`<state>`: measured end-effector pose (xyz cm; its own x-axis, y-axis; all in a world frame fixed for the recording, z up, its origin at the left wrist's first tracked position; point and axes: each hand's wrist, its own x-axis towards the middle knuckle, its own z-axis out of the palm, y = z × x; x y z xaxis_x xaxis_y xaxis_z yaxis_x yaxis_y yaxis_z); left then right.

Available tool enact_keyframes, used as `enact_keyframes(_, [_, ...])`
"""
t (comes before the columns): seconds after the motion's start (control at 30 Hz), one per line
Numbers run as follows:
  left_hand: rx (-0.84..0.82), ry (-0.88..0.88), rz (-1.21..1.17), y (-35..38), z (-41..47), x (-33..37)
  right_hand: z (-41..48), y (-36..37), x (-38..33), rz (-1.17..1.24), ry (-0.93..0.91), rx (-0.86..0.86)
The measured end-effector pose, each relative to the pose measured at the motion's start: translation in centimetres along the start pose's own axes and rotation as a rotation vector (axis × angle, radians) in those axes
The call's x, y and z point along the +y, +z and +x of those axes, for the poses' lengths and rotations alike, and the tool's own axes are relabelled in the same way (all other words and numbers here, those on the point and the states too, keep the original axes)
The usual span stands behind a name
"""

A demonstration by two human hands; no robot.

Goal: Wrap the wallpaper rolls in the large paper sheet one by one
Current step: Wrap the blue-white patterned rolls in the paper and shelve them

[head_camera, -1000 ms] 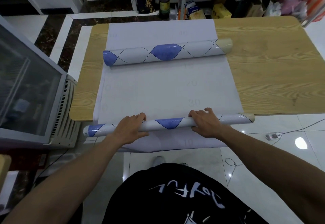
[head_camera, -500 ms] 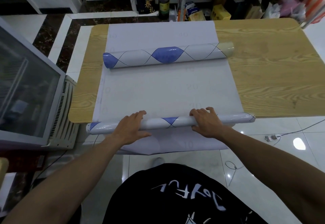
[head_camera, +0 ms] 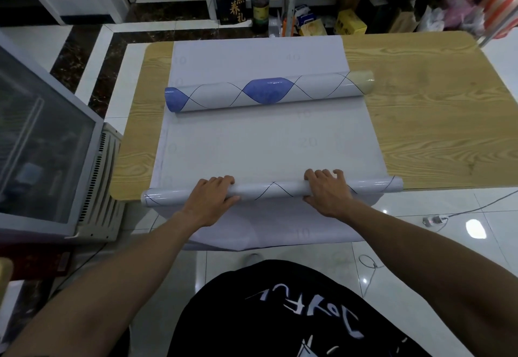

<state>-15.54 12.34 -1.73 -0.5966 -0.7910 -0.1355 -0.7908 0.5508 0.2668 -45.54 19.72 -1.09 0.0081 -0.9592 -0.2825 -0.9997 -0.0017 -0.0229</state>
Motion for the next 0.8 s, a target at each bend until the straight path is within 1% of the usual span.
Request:
enact_keyframes(0.1, [-0.009, 0.005, -0.014, 0.0, 0.3, -0.4, 0.3, 0.2, 0.2, -0.010, -0.005, -0.011])
enact_keyframes(0.17, [-0.017, 0.035, 0.019, 0.2, 0.5, -0.8, 0.4, 0.2, 0.4, 0.007, -0.010, 0.009])
enact_keyframes(0.3, [0.024, 0.057, 0.072, 0.2, 1.1, -1.5, 0.9, -0.1, 0.5, -0.011, -0.020, 0.001])
enact_keyframes(0.47, [-0.002, -0.017, 0.006, -0.2, 2.1, -1.6, 1.7, -0.9, 0.4, 0.082, 0.045, -0.024])
enact_keyframes(0.6, [0.000, 0.014, -0.022, -0.3, 2.8, -2.1, 2.1, -1.1, 0.9, 0.037, 0.016, -0.052])
enact_keyframes(0.67, [-0.003, 0.033, 0.019, -0.3, 3.1, -2.5, 2.2, -1.2, 1.1, 0.018, 0.001, -0.031])
enact_keyframes(0.8, [-0.004, 0.031, 0.046, -0.2, 3.5, -3.2, 2.8, -1.5, 1.1, 0.053, -0.011, -0.071])
